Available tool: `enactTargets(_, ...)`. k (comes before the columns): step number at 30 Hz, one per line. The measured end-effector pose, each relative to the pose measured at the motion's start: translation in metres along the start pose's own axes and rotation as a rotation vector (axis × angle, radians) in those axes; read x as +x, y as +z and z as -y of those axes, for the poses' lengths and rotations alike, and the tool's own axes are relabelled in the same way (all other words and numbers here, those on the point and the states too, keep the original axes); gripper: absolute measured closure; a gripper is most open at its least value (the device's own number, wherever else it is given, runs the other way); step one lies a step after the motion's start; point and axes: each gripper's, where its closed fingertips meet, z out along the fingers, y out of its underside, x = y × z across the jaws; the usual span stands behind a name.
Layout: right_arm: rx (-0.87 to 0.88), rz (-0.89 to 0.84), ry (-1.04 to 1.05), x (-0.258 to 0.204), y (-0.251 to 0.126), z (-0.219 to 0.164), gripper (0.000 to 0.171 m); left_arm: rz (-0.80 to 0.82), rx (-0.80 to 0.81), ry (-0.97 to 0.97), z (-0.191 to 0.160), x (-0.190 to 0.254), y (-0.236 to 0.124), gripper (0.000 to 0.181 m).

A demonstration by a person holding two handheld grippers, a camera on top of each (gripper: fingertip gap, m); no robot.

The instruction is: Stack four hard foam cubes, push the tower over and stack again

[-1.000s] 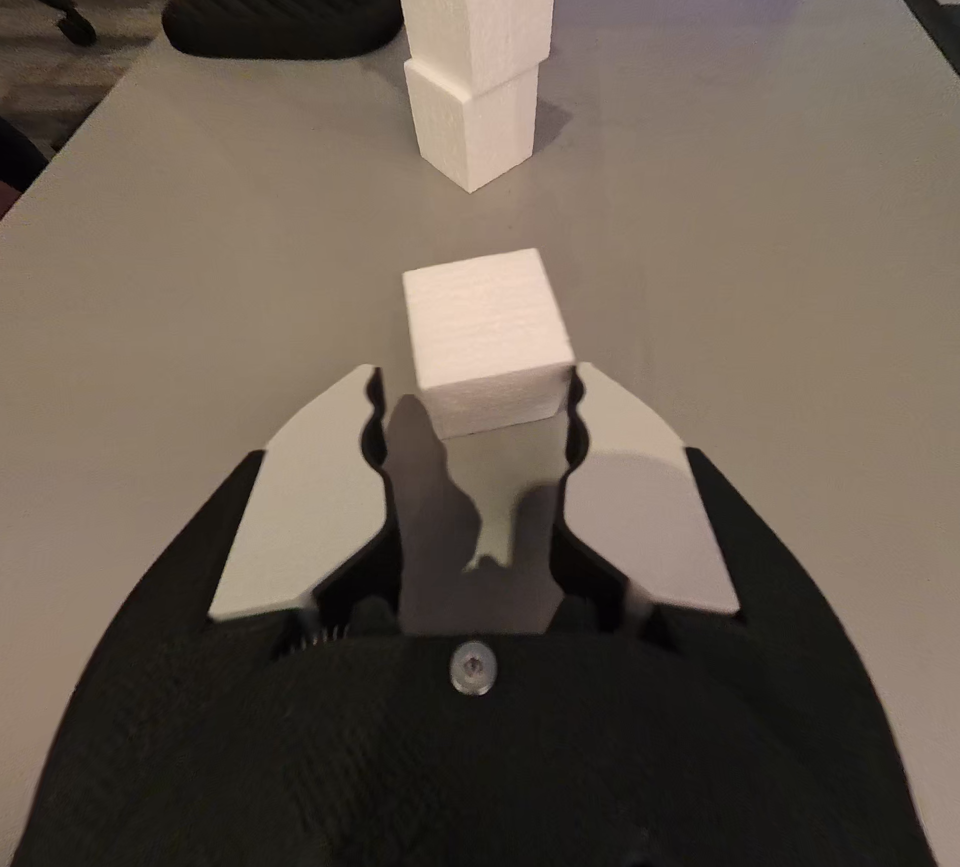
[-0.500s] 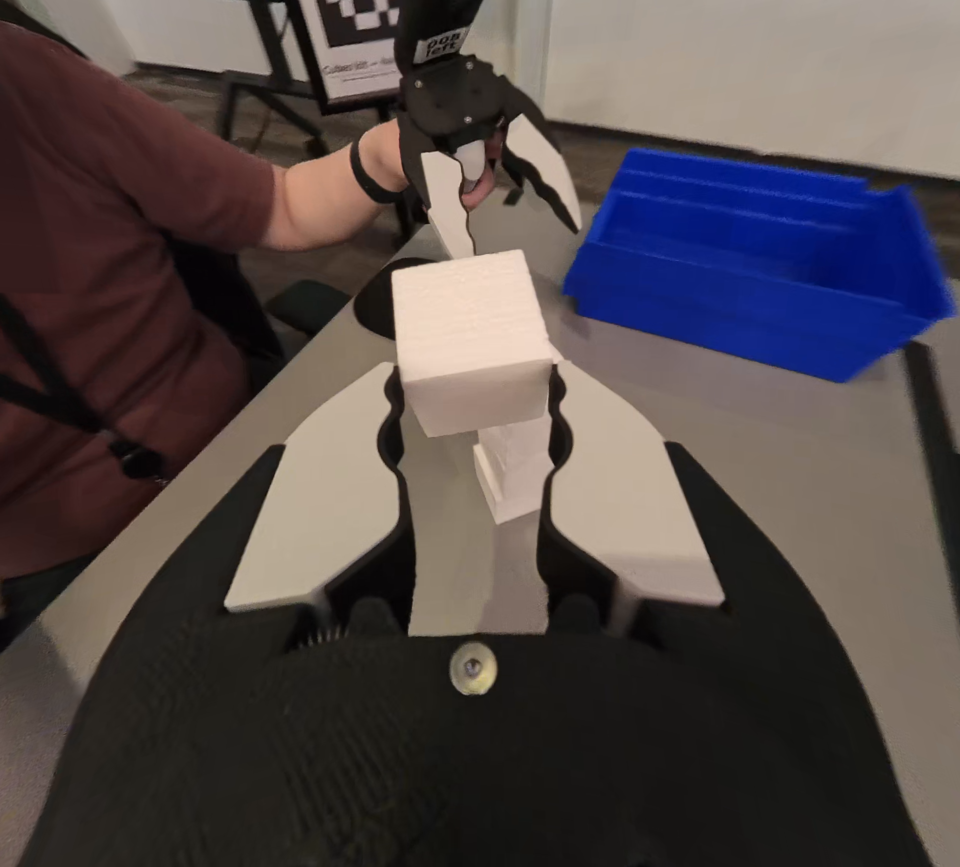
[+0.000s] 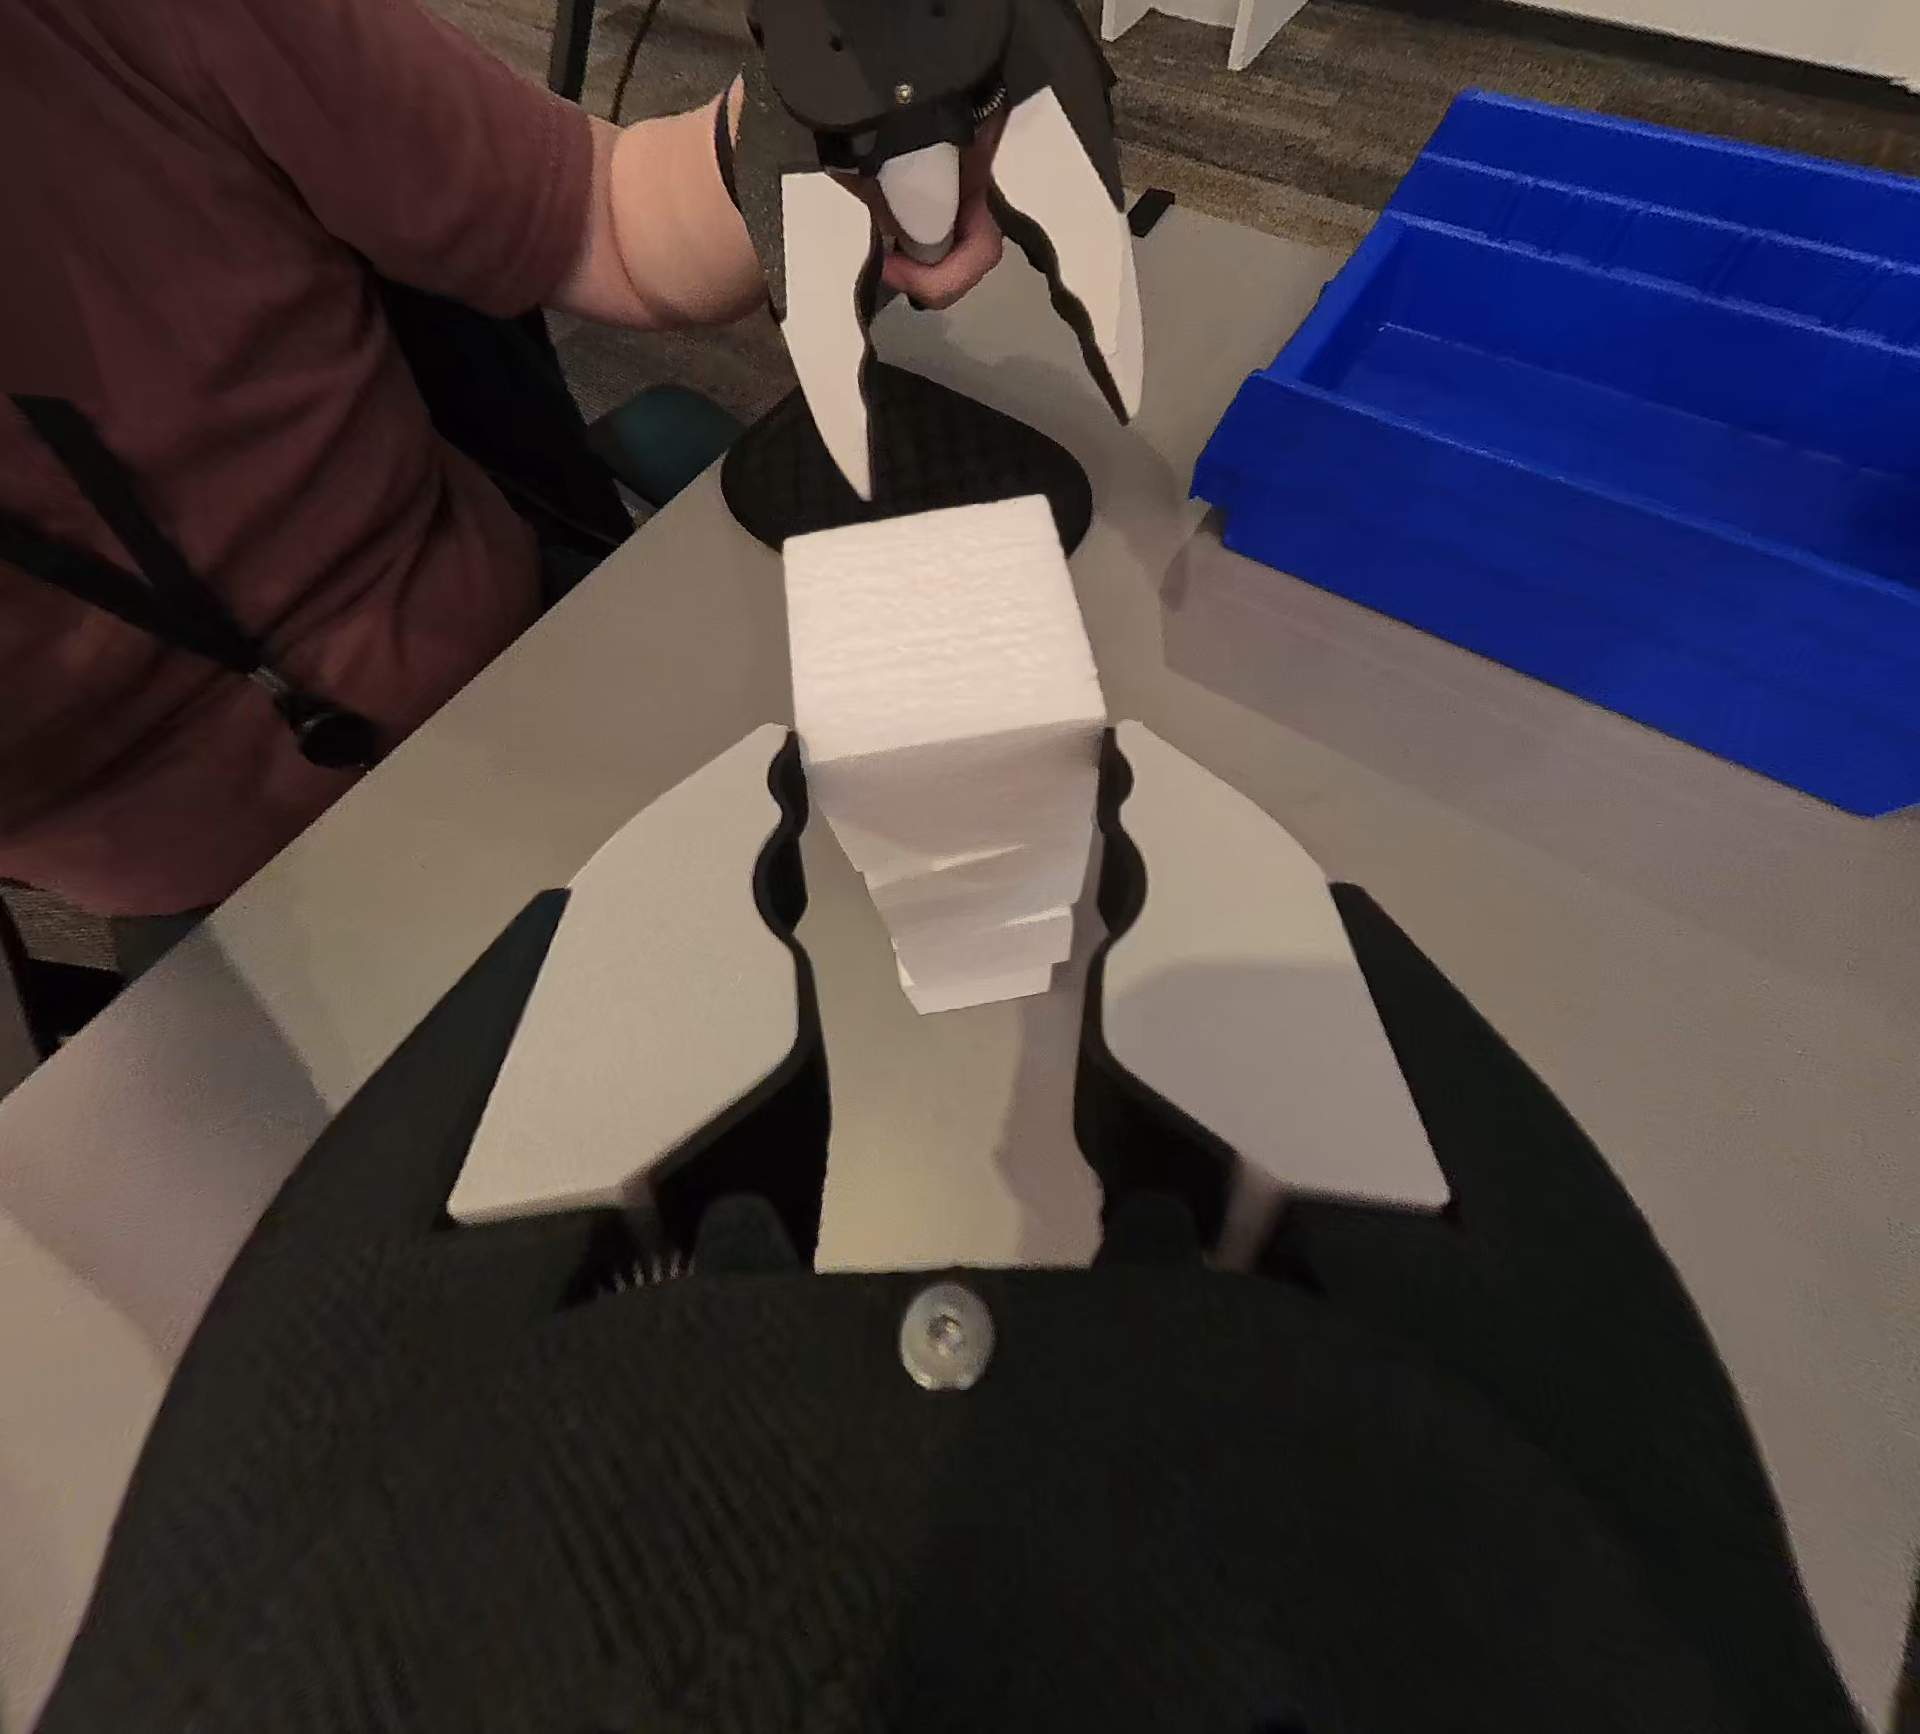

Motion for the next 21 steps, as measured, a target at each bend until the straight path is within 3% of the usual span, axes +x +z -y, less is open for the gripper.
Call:
enactTargets(6,0.068,-0.091,-0.089,-0.012,-0.012,0.017,0.093,-0.036,0.018,-0.027,-0.004,0.012,0.008,0.101)
enactTargets(11,0.227,-0.22,-0.119,-0.063,-0.068,0.017,0.092,-0.018,-0.038,-0.007,-0.024,0.02,0.022,0.11)
enactTargets(13,0.261,-0.309,-0.073,-0.084,-0.1,0.0,0.106,-0.017,-0.08,0.007,-0.032,0.02,0.03,0.113)
enactTargets(18,0.103,-0.697,0.18,-0.107,-0.17,-0.075,0.17,0.041,-0.142,0.043,-0.03,0.007,0.053,0.132)
enactTargets(20,0.101,-0.756,0.184,-0.119,-0.187,-0.092,0.17,0.064,-0.152,0.041,-0.026,0.001,0.062,0.148)
enactTargets(21,0.105,-0.794,0.232,-0.12,-0.198,-0.101,0.17,0.053,-0.162,0.032,-0.025,0.002,0.065,0.166)
